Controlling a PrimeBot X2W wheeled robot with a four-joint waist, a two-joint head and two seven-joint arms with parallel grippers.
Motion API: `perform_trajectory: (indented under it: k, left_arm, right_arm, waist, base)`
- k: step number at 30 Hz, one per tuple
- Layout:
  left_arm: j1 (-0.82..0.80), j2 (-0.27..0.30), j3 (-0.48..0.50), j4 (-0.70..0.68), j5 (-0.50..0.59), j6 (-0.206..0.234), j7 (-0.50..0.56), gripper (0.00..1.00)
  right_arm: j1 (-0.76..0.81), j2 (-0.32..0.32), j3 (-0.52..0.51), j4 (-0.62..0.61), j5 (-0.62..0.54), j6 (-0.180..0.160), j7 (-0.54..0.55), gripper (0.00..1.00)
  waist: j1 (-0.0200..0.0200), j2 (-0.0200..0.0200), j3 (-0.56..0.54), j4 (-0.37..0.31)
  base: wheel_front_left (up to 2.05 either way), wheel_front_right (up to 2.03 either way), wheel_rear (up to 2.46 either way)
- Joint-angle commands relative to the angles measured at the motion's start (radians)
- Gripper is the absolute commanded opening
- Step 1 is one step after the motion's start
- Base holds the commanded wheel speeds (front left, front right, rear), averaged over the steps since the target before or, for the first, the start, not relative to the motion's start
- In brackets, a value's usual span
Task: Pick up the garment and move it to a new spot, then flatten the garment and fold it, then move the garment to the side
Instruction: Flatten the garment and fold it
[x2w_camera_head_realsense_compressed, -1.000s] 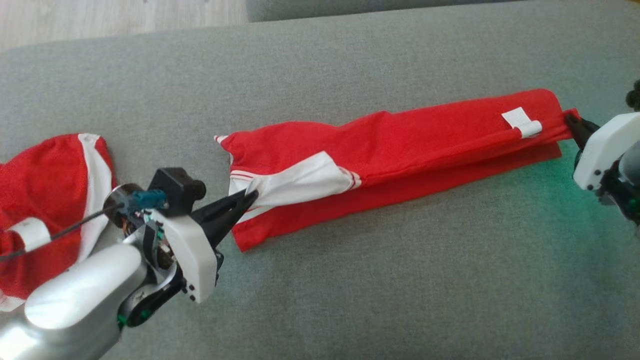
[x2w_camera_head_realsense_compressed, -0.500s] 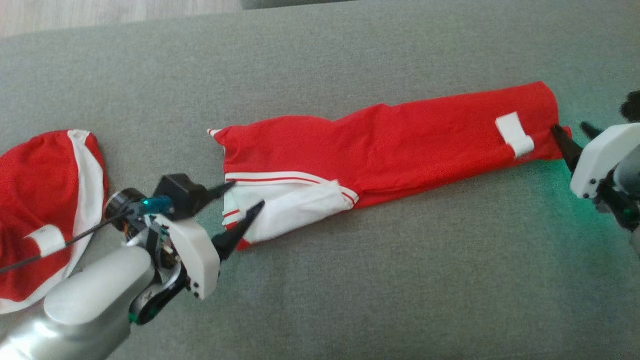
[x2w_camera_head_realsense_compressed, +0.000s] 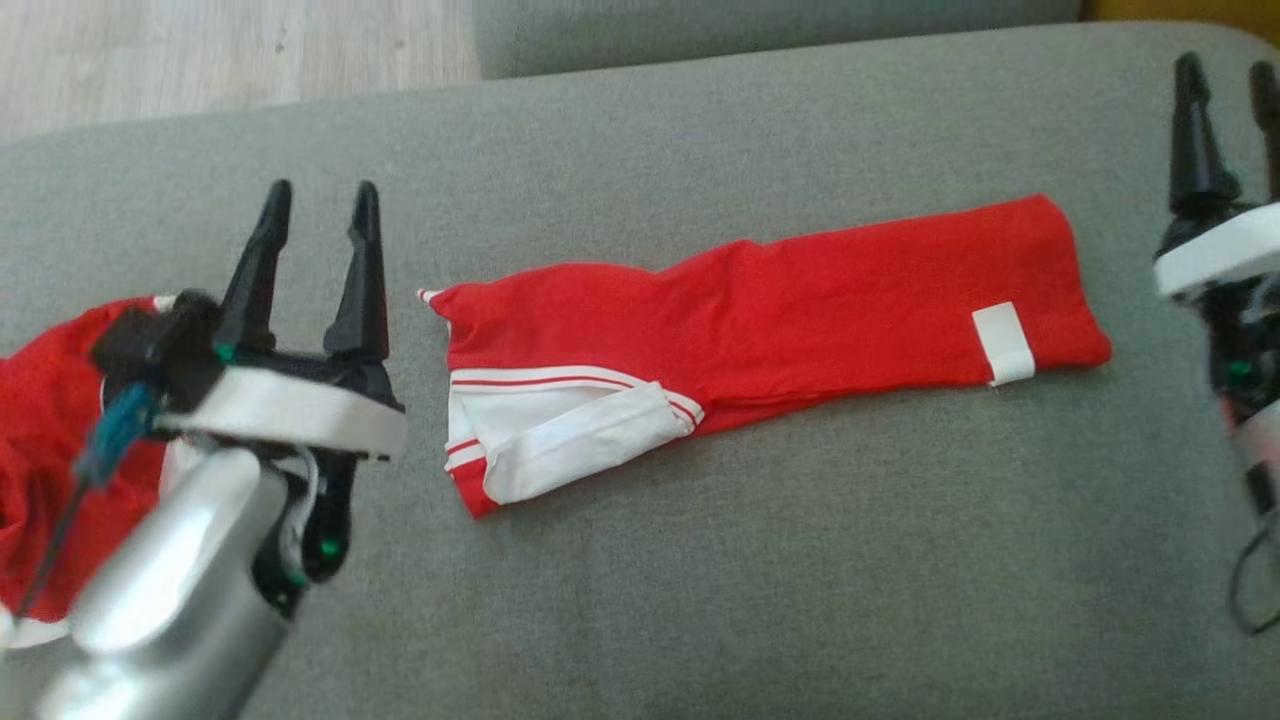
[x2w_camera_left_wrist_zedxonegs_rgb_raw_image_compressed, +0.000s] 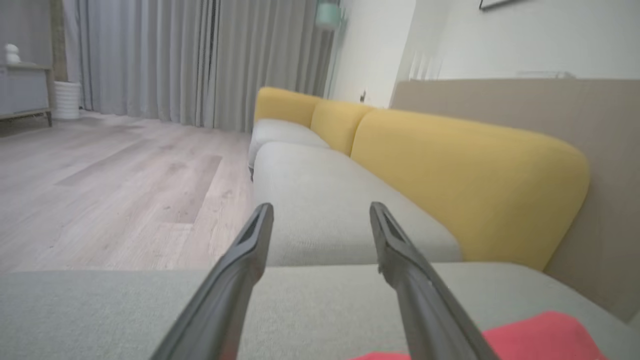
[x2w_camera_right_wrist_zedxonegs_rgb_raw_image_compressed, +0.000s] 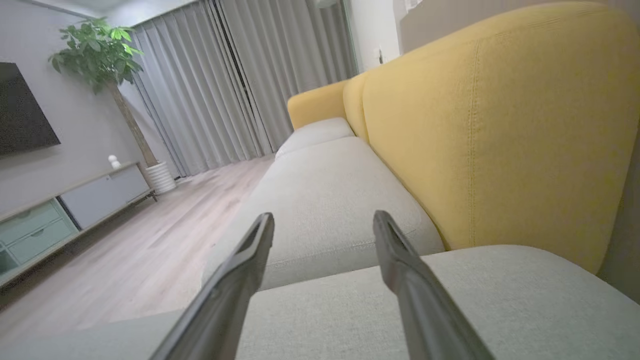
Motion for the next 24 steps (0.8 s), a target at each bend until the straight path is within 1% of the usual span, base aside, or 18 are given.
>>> perform_trajectory:
  k: [1,3,5,8,11,14,19,20,22,24]
  left_arm:
    - [-0.01,0.014,0.071,-0.04,0.031,0.006,-0.01,1.0]
    - [0.078,-0.046,0.165,-0.079,0.101,0.01,-0.01,1.0]
    - [0.168,-0.11,0.243,-0.103,0.162,-0.004,-0.01,1.0]
    - [0.282,-0.196,0.333,-0.111,0.253,-0.047,-0.01,1.0]
    - [0.36,-0.261,0.387,-0.089,0.331,-0.101,-0.01,1.0]
    - [0.391,-0.304,0.436,-0.063,0.388,-0.154,-0.011,1.0]
    - [0.382,-0.35,0.494,-0.04,0.457,-0.222,-0.011,1.0]
    - [0.368,-0.364,0.507,-0.035,0.482,-0.244,-0.011,1.0]
    - [0.354,-0.378,0.516,-0.024,0.5,-0.263,-0.011,1.0]
    - [0.342,-0.39,0.522,-0.01,0.513,-0.28,-0.011,1.0]
  right_arm:
    - [0.034,0.007,-0.001,-0.035,-0.018,0.007,-0.013,1.0]
    - [0.081,0.044,-0.041,-0.077,-0.075,0.007,-0.025,1.0]
    - [0.14,0.096,-0.089,-0.123,-0.135,0.007,-0.029,1.0]
    - [0.244,0.18,-0.156,-0.188,-0.253,0.007,-0.029,1.0]
    - [0.326,0.248,-0.195,-0.222,-0.36,0.007,-0.03,1.0]
    - [0.368,0.291,-0.225,-0.241,-0.423,0.007,-0.03,1.0]
    - [0.356,0.312,-0.301,-0.252,-0.476,0.007,0.001,1.0]
    - [0.331,0.319,-0.344,-0.24,-0.494,0.007,0.03,1.0]
    - [0.3,0.326,-0.396,-0.209,-0.524,0.007,0.069,1.0]
    - [0.263,0.341,-0.47,-0.16,-0.544,0.007,0.114,1.0]
  waist:
    - [0.0,0.0,-0.007,-0.004]
    - [0.0,0.0,-0.018,-0.007]
    - [0.0,0.0,-0.027,-0.012]
    - [0.0,0.0,-0.04,-0.015]
    - [0.0,0.0,-0.044,-0.016]
    - [0.0,0.0,-0.045,-0.013]
    - [0.0,0.0,-0.019,-0.002]
    - [0.0,0.0,0.004,0.006]
    - [0.0,0.0,0.028,0.015]
    - [0.0,0.0,0.051,0.025]
  base:
    - [0.0,0.0,0.0]
    - [0.0,0.0,0.0]
    - [0.0,0.0,0.0]
    - [0.0,0.0,0.0]
    - [0.0,0.0,0.0]
    - [0.0,0.0,0.0]
    - [0.0,0.0,0.0]
    - [0.0,0.0,0.0]
    - [0.0,0.0,0.0]
    - [0.0,0.0,0.0]
